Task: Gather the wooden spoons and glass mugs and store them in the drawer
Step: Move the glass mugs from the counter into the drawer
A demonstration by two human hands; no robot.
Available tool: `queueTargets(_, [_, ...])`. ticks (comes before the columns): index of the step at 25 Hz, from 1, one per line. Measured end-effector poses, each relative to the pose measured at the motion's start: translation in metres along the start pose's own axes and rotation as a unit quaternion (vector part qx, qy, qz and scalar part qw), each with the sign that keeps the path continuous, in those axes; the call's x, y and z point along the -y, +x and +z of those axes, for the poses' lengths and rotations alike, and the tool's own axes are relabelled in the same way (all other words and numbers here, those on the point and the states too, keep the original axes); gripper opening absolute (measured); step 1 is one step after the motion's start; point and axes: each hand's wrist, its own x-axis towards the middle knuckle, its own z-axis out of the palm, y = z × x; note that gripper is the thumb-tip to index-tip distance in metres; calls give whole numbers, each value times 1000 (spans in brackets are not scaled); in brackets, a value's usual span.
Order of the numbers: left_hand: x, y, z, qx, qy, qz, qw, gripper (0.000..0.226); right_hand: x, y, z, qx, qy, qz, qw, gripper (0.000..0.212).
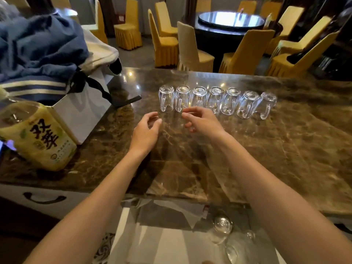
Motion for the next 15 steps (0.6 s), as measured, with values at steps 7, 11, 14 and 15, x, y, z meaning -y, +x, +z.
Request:
queueTargets(7, [-11, 77, 25, 42, 1, -14, 999, 37, -7, 75, 15, -148, -29, 12, 989, 33])
queueTargets(11, [0, 110, 26, 41, 3, -26, 999, 32, -3, 107, 30, -145, -60, 13, 987, 30])
queueTargets(14, [4, 127, 26, 50, 13, -3, 999, 27, -3, 123, 32, -155, -104, -2, 982, 28])
queueTargets(15, [3, 132, 26, 49, 14, 6, 999, 26, -2, 127, 31, -162, -114, -11, 980, 26])
